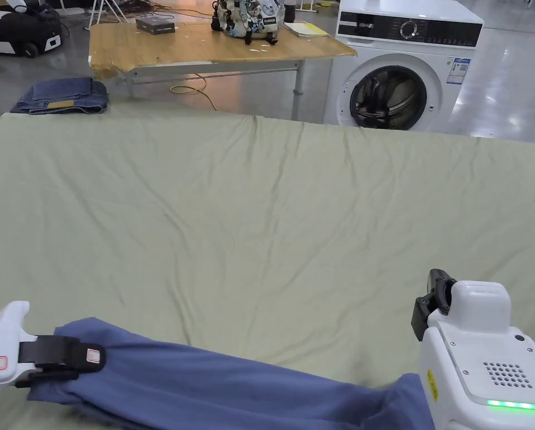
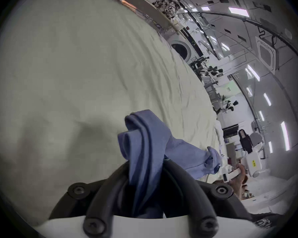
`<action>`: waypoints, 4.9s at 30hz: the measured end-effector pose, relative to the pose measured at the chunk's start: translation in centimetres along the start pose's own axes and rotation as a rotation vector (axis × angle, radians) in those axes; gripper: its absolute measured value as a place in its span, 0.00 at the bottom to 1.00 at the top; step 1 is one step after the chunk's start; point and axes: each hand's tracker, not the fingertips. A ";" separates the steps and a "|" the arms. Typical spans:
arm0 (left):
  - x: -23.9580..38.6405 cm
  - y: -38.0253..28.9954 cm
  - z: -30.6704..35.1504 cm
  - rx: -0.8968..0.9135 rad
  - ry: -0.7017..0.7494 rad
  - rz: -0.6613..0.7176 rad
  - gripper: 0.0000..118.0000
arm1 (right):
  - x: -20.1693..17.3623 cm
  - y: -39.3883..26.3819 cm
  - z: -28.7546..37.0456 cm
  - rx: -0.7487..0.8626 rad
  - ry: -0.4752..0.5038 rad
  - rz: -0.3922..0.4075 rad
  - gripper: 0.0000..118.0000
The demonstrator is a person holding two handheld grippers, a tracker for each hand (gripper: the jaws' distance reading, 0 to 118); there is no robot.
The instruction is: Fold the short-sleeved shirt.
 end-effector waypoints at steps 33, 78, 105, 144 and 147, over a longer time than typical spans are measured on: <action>17.2 -6.4 -18.7 -0.305 0.106 -0.253 0.05 | 1.9 -0.7 0.6 -0.040 -0.024 -0.016 0.00; 17.0 -10.8 -23.4 -0.356 -0.150 -0.217 0.08 | 2.6 -2.7 1.5 -0.097 -0.016 -0.035 0.00; 4.4 -3.0 -10.4 -0.174 -0.103 -0.040 0.70 | 2.2 -1.2 1.4 -0.034 -0.020 -0.056 0.00; 15.8 -2.2 -1.6 -0.067 -0.099 -0.180 0.03 | 2.9 -0.8 1.6 -0.040 -0.022 -0.055 0.00; 18.1 -2.7 -2.9 -0.100 -0.090 -0.210 0.03 | 3.0 -0.9 1.7 -0.041 -0.024 -0.060 0.00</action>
